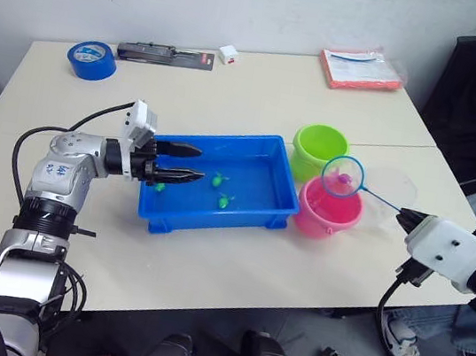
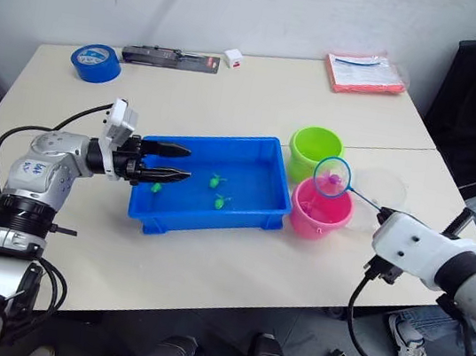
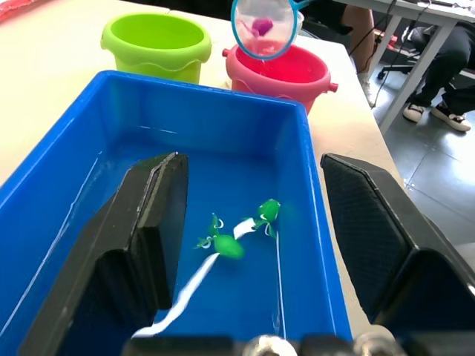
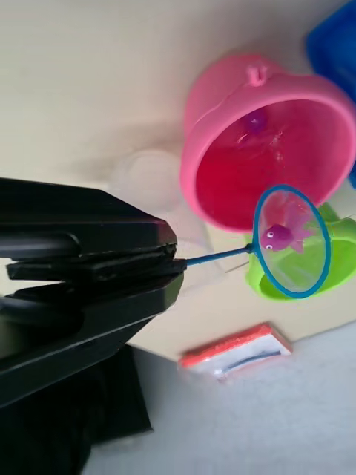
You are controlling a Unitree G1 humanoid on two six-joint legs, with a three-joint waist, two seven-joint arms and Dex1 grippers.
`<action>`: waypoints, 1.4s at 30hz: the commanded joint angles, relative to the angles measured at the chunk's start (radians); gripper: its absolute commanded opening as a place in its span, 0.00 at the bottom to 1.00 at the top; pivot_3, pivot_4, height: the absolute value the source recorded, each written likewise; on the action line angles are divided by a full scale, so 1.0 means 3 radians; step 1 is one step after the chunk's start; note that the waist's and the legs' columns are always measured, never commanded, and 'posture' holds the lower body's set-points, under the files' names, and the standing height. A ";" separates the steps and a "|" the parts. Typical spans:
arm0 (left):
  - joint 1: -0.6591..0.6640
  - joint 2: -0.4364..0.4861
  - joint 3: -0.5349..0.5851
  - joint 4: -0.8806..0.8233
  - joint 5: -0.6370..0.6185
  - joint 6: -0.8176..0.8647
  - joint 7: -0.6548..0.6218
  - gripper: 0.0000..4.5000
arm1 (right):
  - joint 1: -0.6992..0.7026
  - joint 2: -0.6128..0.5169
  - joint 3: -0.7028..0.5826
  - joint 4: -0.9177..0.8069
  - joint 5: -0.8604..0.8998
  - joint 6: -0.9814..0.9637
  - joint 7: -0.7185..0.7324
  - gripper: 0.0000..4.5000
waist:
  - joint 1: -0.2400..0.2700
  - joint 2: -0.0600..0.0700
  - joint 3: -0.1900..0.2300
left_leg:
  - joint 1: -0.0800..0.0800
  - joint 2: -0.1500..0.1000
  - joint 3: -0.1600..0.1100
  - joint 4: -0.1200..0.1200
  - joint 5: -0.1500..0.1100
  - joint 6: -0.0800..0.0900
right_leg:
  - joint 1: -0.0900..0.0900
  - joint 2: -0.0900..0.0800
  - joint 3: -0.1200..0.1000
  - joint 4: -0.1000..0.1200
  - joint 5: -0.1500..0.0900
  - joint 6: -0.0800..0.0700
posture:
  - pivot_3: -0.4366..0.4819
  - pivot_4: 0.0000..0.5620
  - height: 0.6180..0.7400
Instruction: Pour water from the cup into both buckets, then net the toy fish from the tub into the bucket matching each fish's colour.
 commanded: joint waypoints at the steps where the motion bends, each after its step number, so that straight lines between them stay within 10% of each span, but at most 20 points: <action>1: 0.0057 0.0063 0.0111 -0.0227 -0.0069 0.0046 0.0013 0.69 | 0.0127 0.0001 -0.0025 0.0274 -0.0630 -0.0801 -0.0290 0.17 | 0.0000 0.0000 0.0000 | 0.0000 0.0000 0.0000 0.0001 0.0000 0.0000 | 0.0000 0.0000 0.0000 0.0000 0.0000 0.0000 | 0.48 0.27 1.00; 20: 0.0660 0.0342 0.0332 -0.0974 -0.0276 0.0455 0.0113 0.69 | 0.0424 0.0206 -0.0183 0.0726 -0.2120 -0.2376 -0.1330 0.17 | -0.0008 0.0000 0.0000 | 0.0007 0.0003 0.0006 0.0000 -0.0001 -0.0001 | 0.0003 0.0007 0.0004 0.0002 0.0000 0.0000 | 0.48 0.27 1.00; 42: 0.0912 0.0399 0.0444 -0.1314 -0.0383 0.0608 0.0246 0.69 | 0.0544 0.0351 -0.0289 0.0742 -0.3494 -0.2714 -0.2480 0.17 | -0.0013 0.0000 0.0000 | 0.0010 0.0005 0.0010 -0.0002 -0.0001 -0.0003 | 0.0005 0.0013 0.0011 0.0002 0.0000 -0.0001 | 0.48 0.27 1.00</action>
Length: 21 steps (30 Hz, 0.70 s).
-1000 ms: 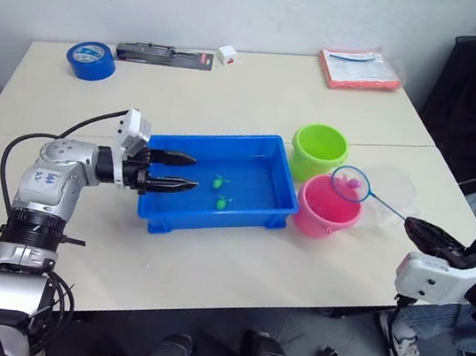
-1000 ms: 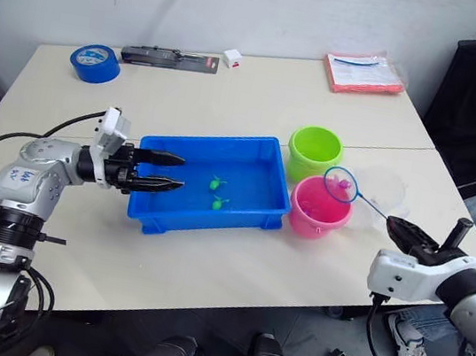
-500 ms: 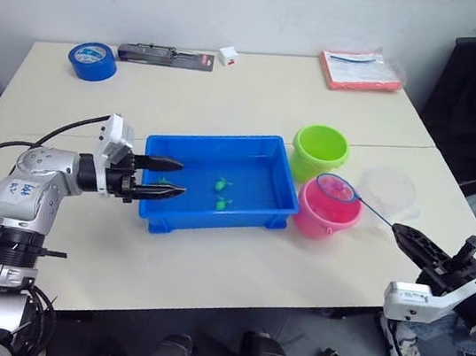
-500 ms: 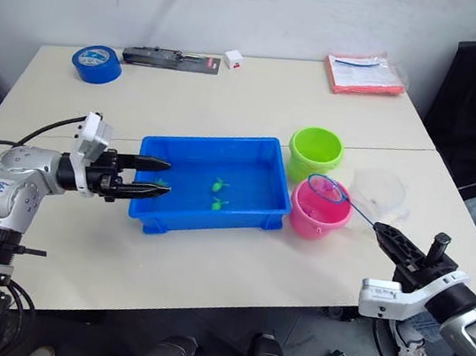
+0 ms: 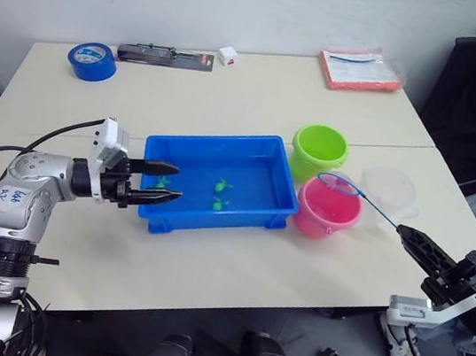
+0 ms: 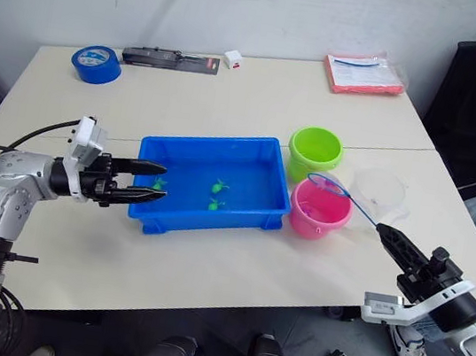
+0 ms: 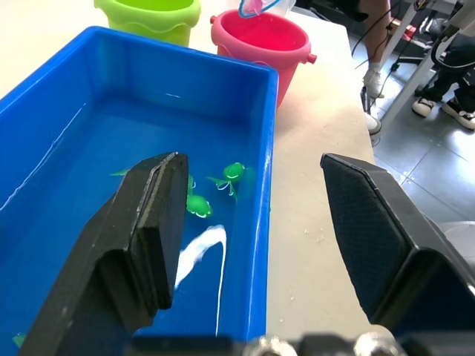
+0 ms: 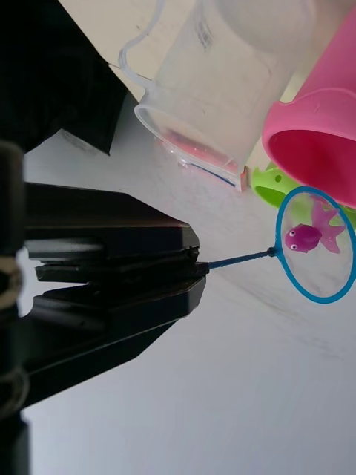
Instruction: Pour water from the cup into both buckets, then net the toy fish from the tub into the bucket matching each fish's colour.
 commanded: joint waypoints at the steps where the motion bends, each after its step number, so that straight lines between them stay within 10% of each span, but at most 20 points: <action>1: 0.0009 0.0020 0.0068 -0.0115 -0.0089 0.0004 0.0021 0.69 | -0.0029 0.0029 -0.0042 -0.0061 -0.0108 0.0038 -0.0125 0.17 | -0.0001 0.0000 0.0000 | 0.0000 0.0000 0.0000 0.0000 0.0000 0.0000 | 0.0000 0.0000 0.0000 0.0000 0.0000 0.0000 | 0.48 0.27 1.00; 21: 0.0049 -0.0011 0.0041 -0.0178 -0.0125 -0.0004 0.0088 0.69 | 0.0045 0.0040 -0.0010 0.0003 -0.0365 0.0104 -0.0529 0.17 | -0.0009 0.0000 0.0000 | 0.0000 0.0000 0.0001 -0.0001 0.0000 0.0000 | 0.0000 0.0002 0.0001 0.0000 0.0000 0.0000 | 0.48 0.27 1.00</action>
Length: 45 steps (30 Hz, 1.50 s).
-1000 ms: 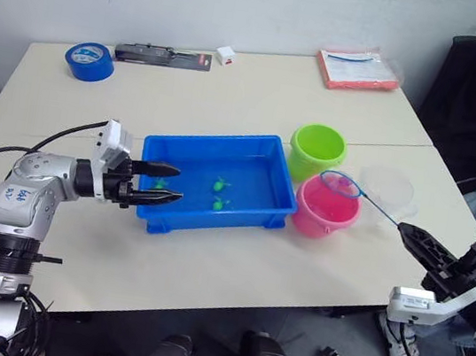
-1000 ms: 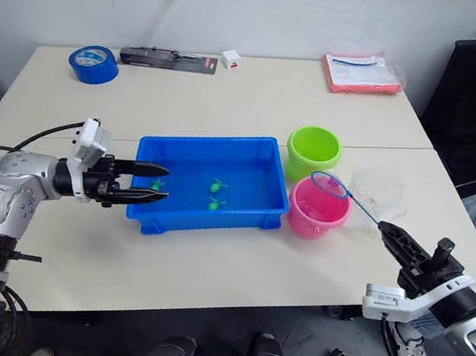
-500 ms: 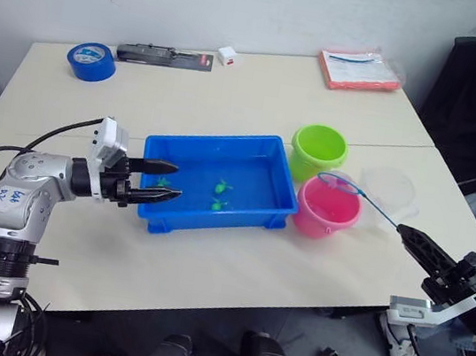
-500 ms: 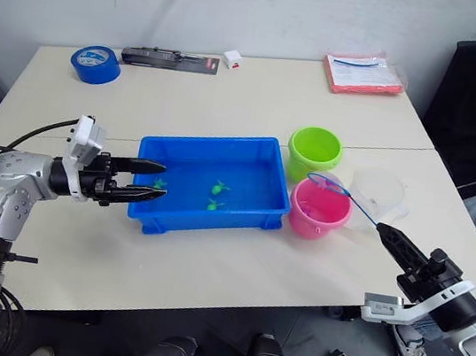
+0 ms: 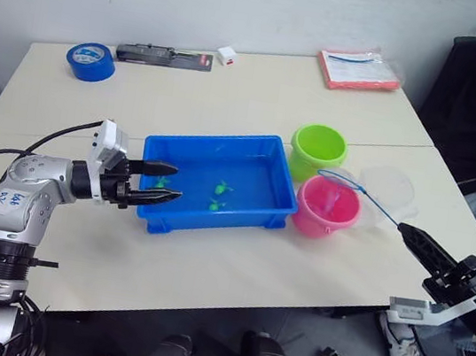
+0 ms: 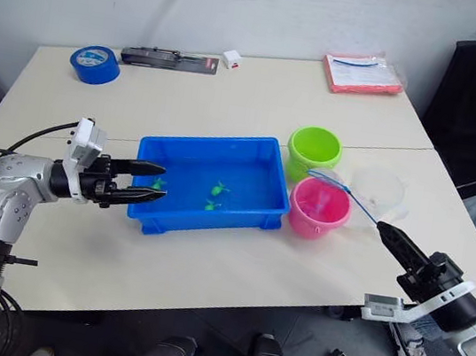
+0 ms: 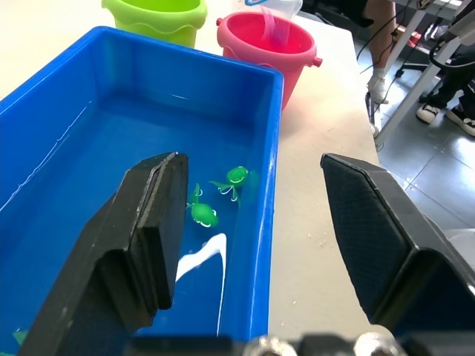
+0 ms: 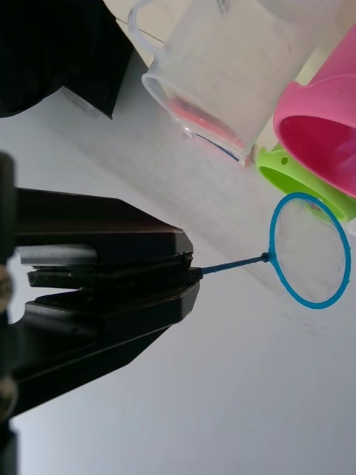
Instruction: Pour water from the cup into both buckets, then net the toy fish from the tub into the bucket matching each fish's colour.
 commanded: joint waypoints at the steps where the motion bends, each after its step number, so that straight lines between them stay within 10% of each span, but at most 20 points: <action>1: -0.0002 -0.0008 0.0034 -0.0145 -0.0075 -0.0007 0.0018 0.69 | 0.0004 0.0037 -0.0022 0.0007 0.0139 -0.0003 -0.0093 0.17 | -0.0001 0.0000 0.0000 | 0.0000 0.0000 0.0000 0.0000 0.0000 0.0000 | 0.0000 0.0000 0.0000 0.0000 0.0000 0.0000 | 0.48 0.27 1.00; 13: 0.0021 0.0026 0.0164 -0.0052 -0.0058 -0.0075 0.0097 0.69 | -0.1457 -0.0604 0.0839 0.0352 0.2869 0.0163 0.1668 0.17 | -0.0139 0.0000 0.0000 | 0.0007 0.0010 -0.0001 -0.0002 0.0000 -0.0001 | 0.0007 0.0001 0.0003 0.0000 0.0000 -0.0001 | 0.48 0.27 1.00; 26: 0.0447 0.0236 0.0515 -0.0248 -0.0078 -0.0102 0.0275 0.69 | -0.3912 -0.0113 0.2023 0.0006 0.5906 0.4642 0.3497 0.17 | -0.0129 0.0005 0.0003 | -0.0006 0.0012 -0.0014 0.0007 -0.0002 -0.0002 | 0.0003 -0.0003 -0.0003 -0.0006 0.0001 -0.0003 | 0.48 0.27 1.00; 35: 0.0687 0.0251 0.0684 -0.0459 -0.0130 -0.0076 0.0398 0.69 | -0.4976 0.0185 0.2561 0.0590 0.6116 0.6246 0.3529 0.17 | -0.0045 0.0005 0.0003 | -0.0013 0.0006 -0.0016 0.0009 -0.0005 0.0001 | -0.0002 -0.0010 -0.0008 -0.0006 0.0001 -0.0003 | 0.48 0.27 1.00; 45: 0.0841 0.0212 0.0690 -0.0596 -0.0152 -0.0085 0.0477 0.69 | -0.5520 0.0157 0.3463 0.1122 0.5554 0.6025 0.3856 0.17 | -0.0062 0.0005 0.0003 | -0.0014 0.0006 -0.0013 0.0007 -0.0005 0.0001 | -0.0007 -0.0010 -0.0009 -0.0003 0.0001 -0.0003 | 0.48 0.27 1.00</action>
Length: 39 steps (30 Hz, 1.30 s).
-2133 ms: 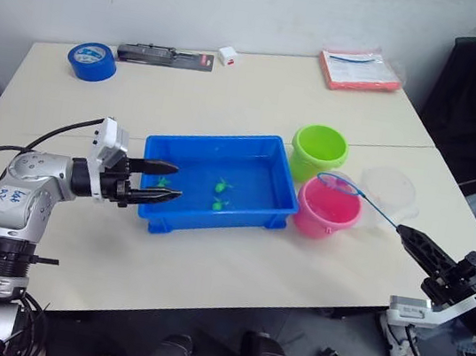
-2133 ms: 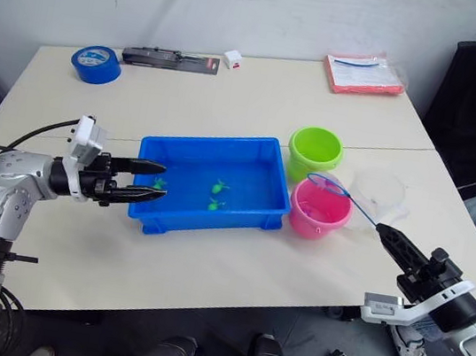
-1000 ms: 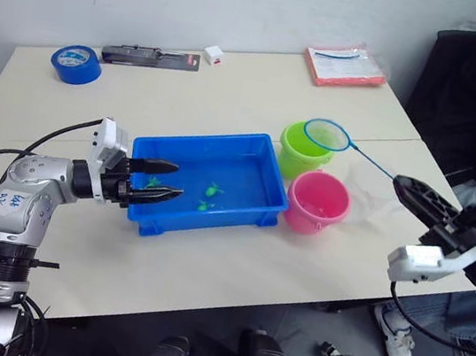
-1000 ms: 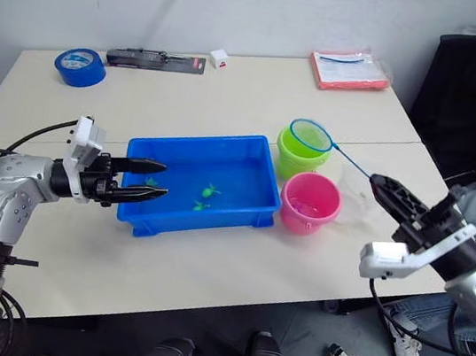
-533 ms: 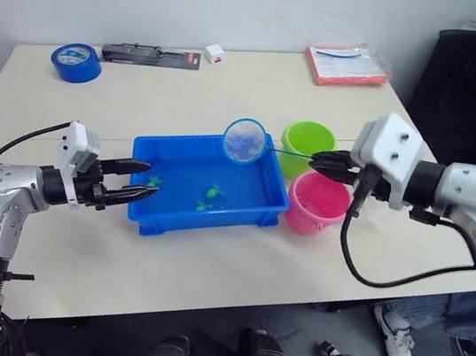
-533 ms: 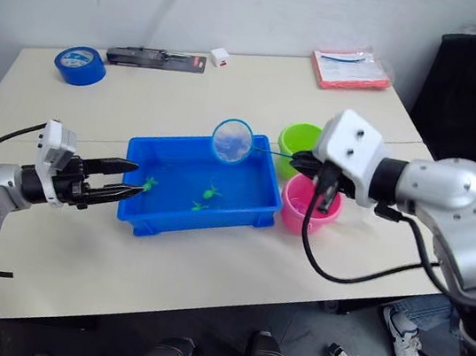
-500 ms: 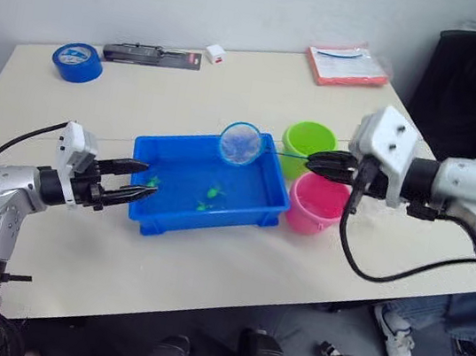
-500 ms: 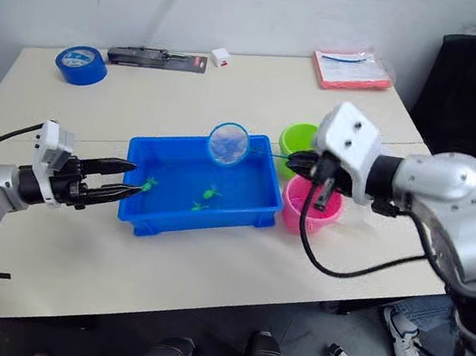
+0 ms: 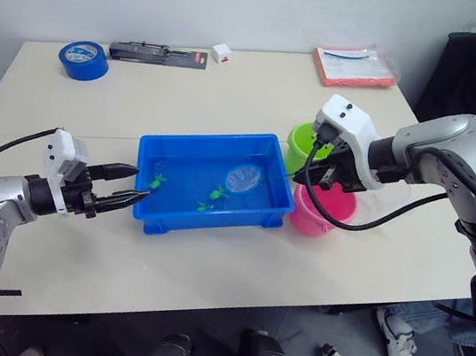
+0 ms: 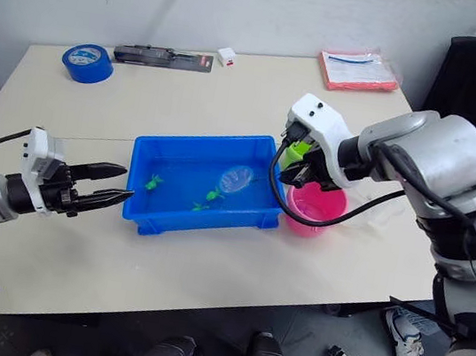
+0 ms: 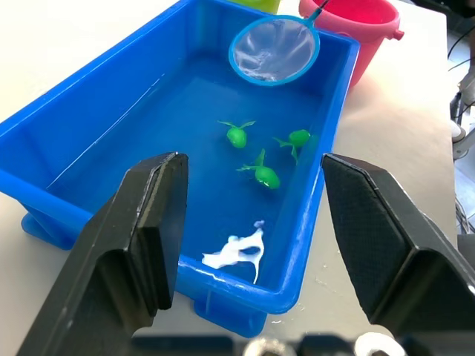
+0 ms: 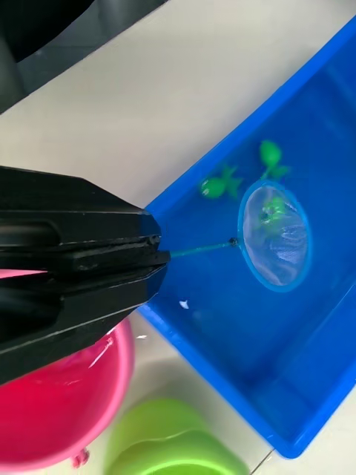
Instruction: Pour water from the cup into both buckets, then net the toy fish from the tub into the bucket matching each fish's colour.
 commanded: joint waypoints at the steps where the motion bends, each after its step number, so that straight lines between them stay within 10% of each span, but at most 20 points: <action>1: 0.0054 0.0012 0.0096 -0.0129 -0.0096 -0.0017 0.0024 0.69 | -0.0166 -0.0052 0.0270 0.0110 -0.0255 -0.0183 0.0197 0.17 | -0.0005 0.0000 0.0000 | 0.0000 0.0000 0.0000 -0.0001 0.0000 0.0000 | 0.0000 0.0000 0.0000 0.0001 0.0000 0.0000 | 0.48 0.27 1.00; 15: 0.0241 0.0069 0.0182 -0.0268 -0.0158 0.0032 0.0060 0.69 | -0.0220 0.0348 0.0582 0.0454 -0.0647 -0.0316 0.0435 0.17 | -0.0006 0.0002 0.0001 | -0.0001 0.0000 0.0000 -0.0002 0.0000 0.0000 | -0.0001 0.0001 0.0000 0.0000 0.0000 0.0000 | 0.48 0.27 1.00; 39: 0.0367 0.0148 0.0321 -0.0448 -0.0262 0.0160 0.0129 0.69 | -0.0115 0.1177 -0.0244 0.0943 -0.0612 -0.0204 0.0005 0.17 | -0.0026 0.0004 0.0002 | -0.0001 0.0000 -0.0002 -0.0007 0.0000 -0.0001 | -0.0002 0.0001 -0.0003 0.0004 0.0000 0.0000 | 0.48 0.27 1.00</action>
